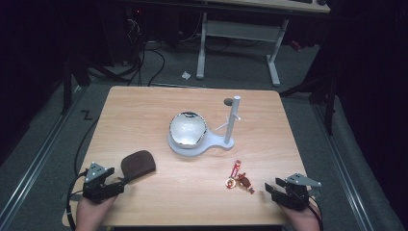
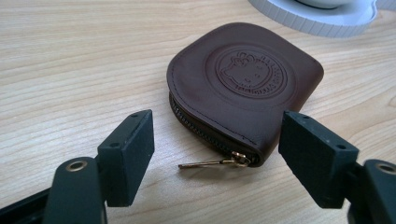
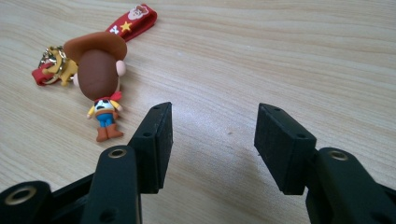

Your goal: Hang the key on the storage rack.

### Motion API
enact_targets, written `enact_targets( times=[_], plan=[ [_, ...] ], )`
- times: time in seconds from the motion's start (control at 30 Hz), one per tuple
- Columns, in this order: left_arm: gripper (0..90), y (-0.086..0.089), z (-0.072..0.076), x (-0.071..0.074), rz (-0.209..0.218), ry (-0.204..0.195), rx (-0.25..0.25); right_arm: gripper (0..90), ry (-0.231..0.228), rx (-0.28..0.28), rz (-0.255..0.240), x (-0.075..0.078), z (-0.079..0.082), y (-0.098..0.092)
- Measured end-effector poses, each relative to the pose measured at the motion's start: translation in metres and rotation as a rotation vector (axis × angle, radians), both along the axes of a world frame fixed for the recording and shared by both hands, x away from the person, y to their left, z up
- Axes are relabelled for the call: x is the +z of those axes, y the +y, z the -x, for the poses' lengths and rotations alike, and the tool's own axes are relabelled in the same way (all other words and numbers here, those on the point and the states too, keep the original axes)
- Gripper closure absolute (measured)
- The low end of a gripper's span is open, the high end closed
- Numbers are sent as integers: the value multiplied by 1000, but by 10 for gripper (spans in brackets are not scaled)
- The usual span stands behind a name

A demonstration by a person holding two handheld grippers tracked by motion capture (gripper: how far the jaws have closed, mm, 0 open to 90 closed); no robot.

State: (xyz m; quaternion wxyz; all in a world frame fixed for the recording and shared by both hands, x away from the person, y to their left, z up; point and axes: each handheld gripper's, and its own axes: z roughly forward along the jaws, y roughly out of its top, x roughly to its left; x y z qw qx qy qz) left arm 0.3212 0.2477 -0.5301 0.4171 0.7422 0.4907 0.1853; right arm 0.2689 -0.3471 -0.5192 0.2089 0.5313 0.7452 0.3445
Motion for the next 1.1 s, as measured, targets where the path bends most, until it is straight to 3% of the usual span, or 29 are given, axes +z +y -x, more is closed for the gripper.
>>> enact_targets(
  times=[0.33,0.63,0.83,1.1],
  plan=[
    [288,6,0,-3,37,6,7,493,-3,3,11,-2,-1,2],
    [288,3,1,0,19,-15,-3,505,-4,14,14,-3,-1,4],
    [238,2,1,2,19,-21,1,510,1,30,21,-5,-2,6],
    [244,-2,3,4,9,-40,-19,513,33,42,25,-5,-4,12]
  ],
)
